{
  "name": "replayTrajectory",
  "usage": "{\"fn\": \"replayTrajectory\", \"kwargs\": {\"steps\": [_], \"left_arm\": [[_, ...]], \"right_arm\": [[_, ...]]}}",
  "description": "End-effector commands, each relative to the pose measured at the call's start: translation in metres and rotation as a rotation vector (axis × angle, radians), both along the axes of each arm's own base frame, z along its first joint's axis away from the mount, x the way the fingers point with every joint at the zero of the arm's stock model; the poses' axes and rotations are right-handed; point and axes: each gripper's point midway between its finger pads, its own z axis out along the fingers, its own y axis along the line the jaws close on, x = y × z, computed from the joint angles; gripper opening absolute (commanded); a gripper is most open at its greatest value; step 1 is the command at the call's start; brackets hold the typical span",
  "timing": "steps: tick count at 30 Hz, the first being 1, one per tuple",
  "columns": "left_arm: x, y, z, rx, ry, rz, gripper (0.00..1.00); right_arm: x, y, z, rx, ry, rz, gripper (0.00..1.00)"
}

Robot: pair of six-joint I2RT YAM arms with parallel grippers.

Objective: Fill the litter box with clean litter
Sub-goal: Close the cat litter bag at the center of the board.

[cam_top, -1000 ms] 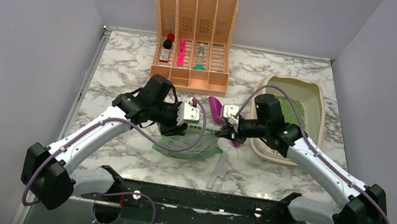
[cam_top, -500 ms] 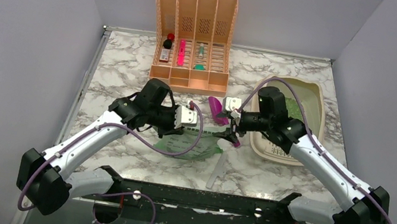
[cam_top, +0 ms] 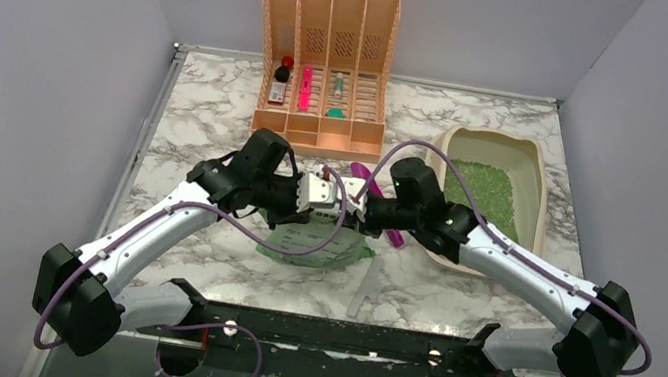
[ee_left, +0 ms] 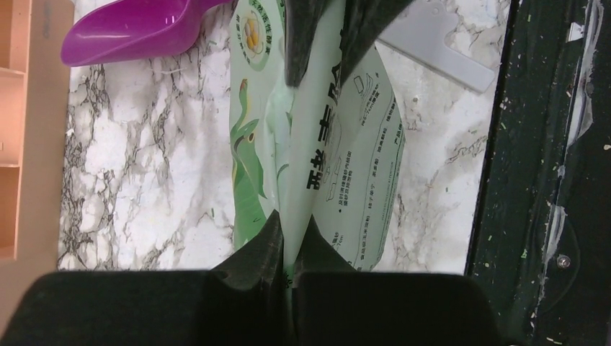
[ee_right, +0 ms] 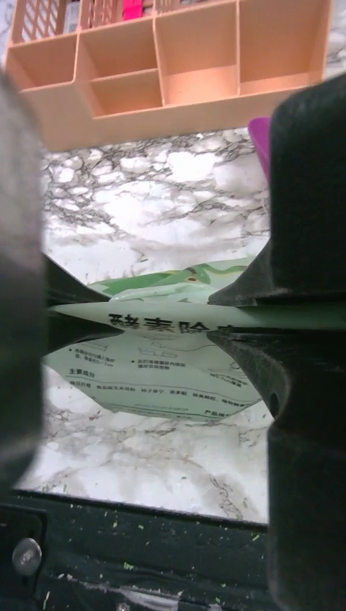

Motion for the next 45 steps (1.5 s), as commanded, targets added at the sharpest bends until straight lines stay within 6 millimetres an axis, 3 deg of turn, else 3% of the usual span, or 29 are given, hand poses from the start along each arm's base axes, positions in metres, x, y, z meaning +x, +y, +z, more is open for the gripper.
{"fn": "replayTrajectory", "kwargs": {"steps": [1, 2, 3, 4, 5, 7, 8, 10, 11, 15, 16, 17, 18, 20, 21, 22, 25, 26, 29, 31, 34, 39, 45], "left_arm": [[0.007, 0.015, 0.005, 0.034, -0.033, 0.071, 0.0], [0.007, 0.017, 0.003, 0.038, -0.029, 0.079, 0.0], [0.008, 0.019, 0.001, 0.039, -0.022, 0.086, 0.0], [0.008, 0.019, -0.001, 0.037, -0.014, 0.086, 0.0], [0.008, 0.02, -0.001, 0.035, -0.01, 0.087, 0.0], [0.007, 0.02, 0.0, 0.028, -0.011, 0.086, 0.0], [0.007, 0.02, 0.001, 0.026, -0.014, 0.084, 0.0], [0.008, 0.021, 0.002, 0.025, -0.022, 0.084, 0.0], [0.009, 0.021, 0.003, 0.024, -0.024, 0.086, 0.0], [0.01, 0.023, 0.004, 0.024, -0.033, 0.095, 0.0], [0.01, 0.024, 0.005, 0.024, -0.037, 0.097, 0.0], [0.01, 0.024, 0.005, 0.021, -0.038, 0.097, 0.0], [0.01, 0.024, 0.006, 0.019, -0.039, 0.095, 0.0], [0.009, 0.023, 0.006, 0.015, -0.036, 0.09, 0.0], [0.009, 0.022, 0.006, 0.012, -0.033, 0.087, 0.0], [0.009, 0.021, 0.007, 0.009, -0.034, 0.085, 0.0], [0.009, 0.019, 0.009, -0.002, -0.033, 0.072, 0.0], [0.009, 0.018, 0.011, -0.006, -0.035, 0.068, 0.0], [0.011, 0.016, 0.012, -0.01, -0.038, 0.066, 0.1], [0.013, 0.014, 0.014, -0.018, -0.041, 0.068, 0.27], [0.018, 0.01, 0.022, -0.044, -0.055, 0.077, 0.45], [0.032, 0.005, 0.037, -0.074, -0.078, 0.127, 0.58], [0.046, 0.004, 0.04, -0.066, -0.084, 0.169, 0.66]], "right_arm": [[0.021, -0.046, -0.008, -0.105, -0.07, -0.141, 0.15], [0.018, -0.053, -0.011, -0.123, -0.06, -0.132, 0.17], [0.017, -0.059, -0.012, -0.138, -0.055, -0.131, 0.3], [0.017, -0.064, -0.013, -0.151, -0.057, -0.143, 0.48], [0.016, -0.067, -0.014, -0.165, -0.061, -0.145, 0.52], [0.016, -0.071, -0.011, -0.168, -0.078, -0.15, 0.37], [0.016, -0.071, -0.009, -0.164, -0.08, -0.151, 0.2], [0.014, -0.073, -0.009, -0.167, -0.076, -0.136, 0.04], [0.015, -0.074, -0.011, -0.174, -0.072, -0.141, 0.01], [0.023, -0.084, -0.015, -0.199, -0.045, -0.174, 0.01], [0.026, -0.086, -0.011, -0.179, -0.044, -0.192, 0.12], [0.029, -0.087, -0.007, -0.155, -0.043, -0.209, 0.32], [0.029, -0.087, -0.001, -0.124, -0.049, -0.216, 0.42], [0.026, -0.085, 0.006, -0.077, -0.032, -0.21, 0.27], [0.025, -0.085, 0.009, -0.058, -0.007, -0.215, 0.09], [0.024, -0.086, 0.01, -0.049, 0.014, -0.215, 0.02], [0.019, -0.087, 0.012, -0.023, 0.041, -0.208, 0.01], [0.018, -0.085, 0.017, 0.008, 0.042, -0.217, 0.03], [0.023, -0.087, 0.039, 0.127, 0.045, -0.324, 0.44], [0.033, -0.095, 0.053, 0.219, 0.061, -0.47, 0.61], [0.05, -0.117, 0.069, 0.338, 0.105, -0.72, 0.77], [0.043, -0.132, 0.064, 0.455, 0.335, -0.933, 0.81], [0.014, -0.134, 0.025, 0.41, 0.64, -1.044, 0.79]]}}
